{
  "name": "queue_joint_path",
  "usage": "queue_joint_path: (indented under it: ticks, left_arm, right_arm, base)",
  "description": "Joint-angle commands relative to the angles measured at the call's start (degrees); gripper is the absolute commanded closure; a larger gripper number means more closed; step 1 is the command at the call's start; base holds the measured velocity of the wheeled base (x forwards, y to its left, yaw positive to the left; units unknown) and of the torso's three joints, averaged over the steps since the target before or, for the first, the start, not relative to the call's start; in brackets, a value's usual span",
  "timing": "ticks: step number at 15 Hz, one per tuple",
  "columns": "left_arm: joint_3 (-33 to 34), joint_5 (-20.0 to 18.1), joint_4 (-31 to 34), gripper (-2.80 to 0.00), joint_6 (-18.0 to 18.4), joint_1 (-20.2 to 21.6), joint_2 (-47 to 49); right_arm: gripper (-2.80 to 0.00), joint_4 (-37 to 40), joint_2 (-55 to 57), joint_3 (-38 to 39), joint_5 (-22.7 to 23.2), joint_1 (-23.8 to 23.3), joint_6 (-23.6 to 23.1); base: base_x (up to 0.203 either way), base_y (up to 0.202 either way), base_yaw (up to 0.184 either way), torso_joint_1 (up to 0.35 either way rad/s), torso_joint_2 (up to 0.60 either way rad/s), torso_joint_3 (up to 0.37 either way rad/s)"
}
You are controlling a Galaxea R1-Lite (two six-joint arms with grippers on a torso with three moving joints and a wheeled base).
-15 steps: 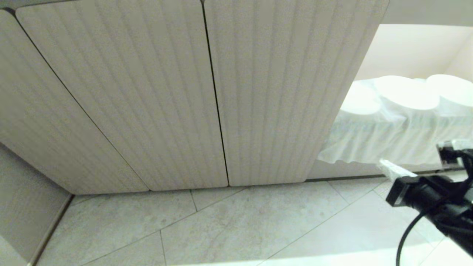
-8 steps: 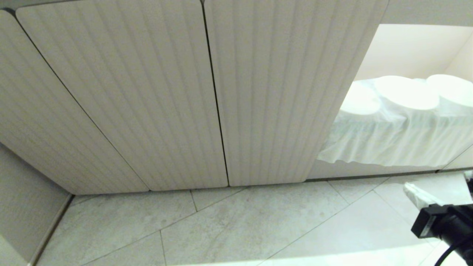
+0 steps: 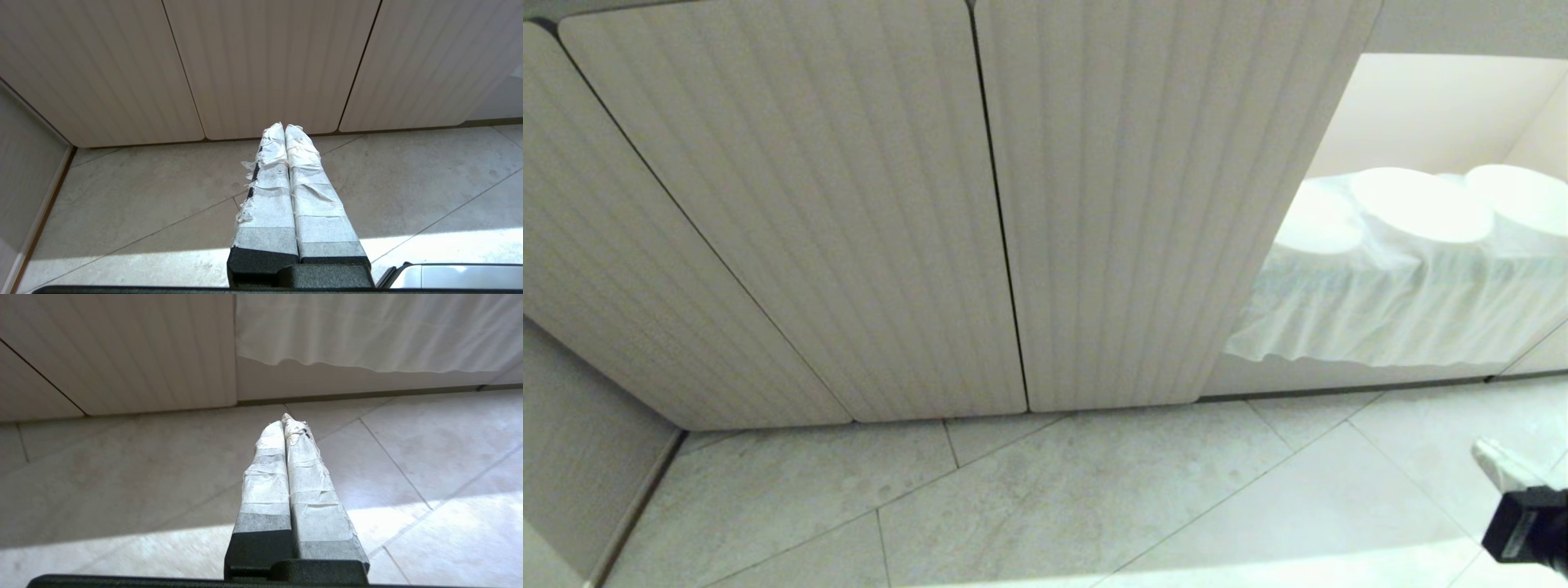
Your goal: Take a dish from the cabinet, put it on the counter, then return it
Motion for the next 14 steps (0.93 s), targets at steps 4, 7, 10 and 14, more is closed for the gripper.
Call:
queue_joint_path:
  ticks: [4,7,10,14]
  left_arm:
    - [0.00,0.00,-0.02,0.00,0.00,0.00,-0.02]
    - [0.00,0.00,-0.02,0.00,0.00,0.00,-0.02]
    - [0.00,0.00,-0.02,0.00,0.00,0.00,-0.02]
    - [0.00,0.00,-0.02,0.00,0.00,0.00,-0.02]
  right_arm:
    - [0.00,14.78,-17.15,0.00,-3.19,-0.18,-3.53]
    - [0.00,21.70,-24.17,0.00,-3.47,-0.28,-3.71]
    - [0.00,31.03,-35.01,0.00,-3.60,-0.41,-4.50]
    - [0.00,41.15,-43.99,-0.02,-0.76,-0.45,-4.99]
  base:
    - [0.000,0.000,0.000,0.000,0.00,0.000]
    - [0.000,0.000,0.000,0.000,0.00,0.000]
    - [0.000,0.000,0.000,0.000,0.00,0.000]
    - [0.000,0.000,0.000,0.000,0.00,0.000]
